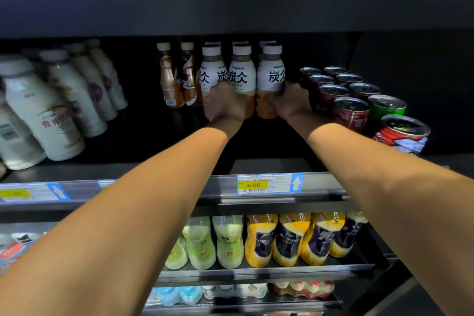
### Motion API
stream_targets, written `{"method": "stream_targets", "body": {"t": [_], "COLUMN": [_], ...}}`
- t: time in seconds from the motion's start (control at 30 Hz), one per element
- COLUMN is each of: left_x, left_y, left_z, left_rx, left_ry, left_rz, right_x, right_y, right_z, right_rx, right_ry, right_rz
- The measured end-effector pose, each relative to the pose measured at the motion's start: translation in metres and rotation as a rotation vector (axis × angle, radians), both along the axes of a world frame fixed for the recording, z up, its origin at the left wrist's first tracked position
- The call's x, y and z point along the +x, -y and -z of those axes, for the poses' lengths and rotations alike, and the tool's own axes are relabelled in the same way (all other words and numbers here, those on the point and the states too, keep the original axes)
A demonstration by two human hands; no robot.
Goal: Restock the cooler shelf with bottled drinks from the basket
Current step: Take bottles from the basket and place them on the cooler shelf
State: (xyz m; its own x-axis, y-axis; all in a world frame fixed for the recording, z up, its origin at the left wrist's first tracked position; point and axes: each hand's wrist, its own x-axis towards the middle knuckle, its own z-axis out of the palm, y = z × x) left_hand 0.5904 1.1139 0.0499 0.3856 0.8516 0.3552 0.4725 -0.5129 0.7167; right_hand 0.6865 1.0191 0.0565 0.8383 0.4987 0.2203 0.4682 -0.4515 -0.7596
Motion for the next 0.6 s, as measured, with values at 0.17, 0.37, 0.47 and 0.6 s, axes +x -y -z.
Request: {"method": "stream_targets", "body": {"t": [0.17, 0.37, 0.47, 0.6], "left_x": [0.003, -0.008, -0.020, -0.040], "left_y": [0.002, 0.003, 0.009, 0.028], "left_z": [-0.004, -0.015, -0.020, -0.035], "left_rx": [0.049, 0.092, 0.190, 0.364], "left_ry": [-0.106, -0.305, -0.452, -0.540], "left_rz": [0.024, 0.177, 0.294, 0.378], "right_x": [-0.004, -0.018, -0.029, -0.052], "right_y": [0.000, 0.009, 0.021, 0.046], "right_z": [0.000, -0.008, -0.022, -0.044], "right_rx": [-0.090, -0.274, -0.384, -0.528], "right_ry": [0.047, 0.111, 0.235, 0.449], "right_rz": [0.022, 0.034, 0.006, -0.090]}}
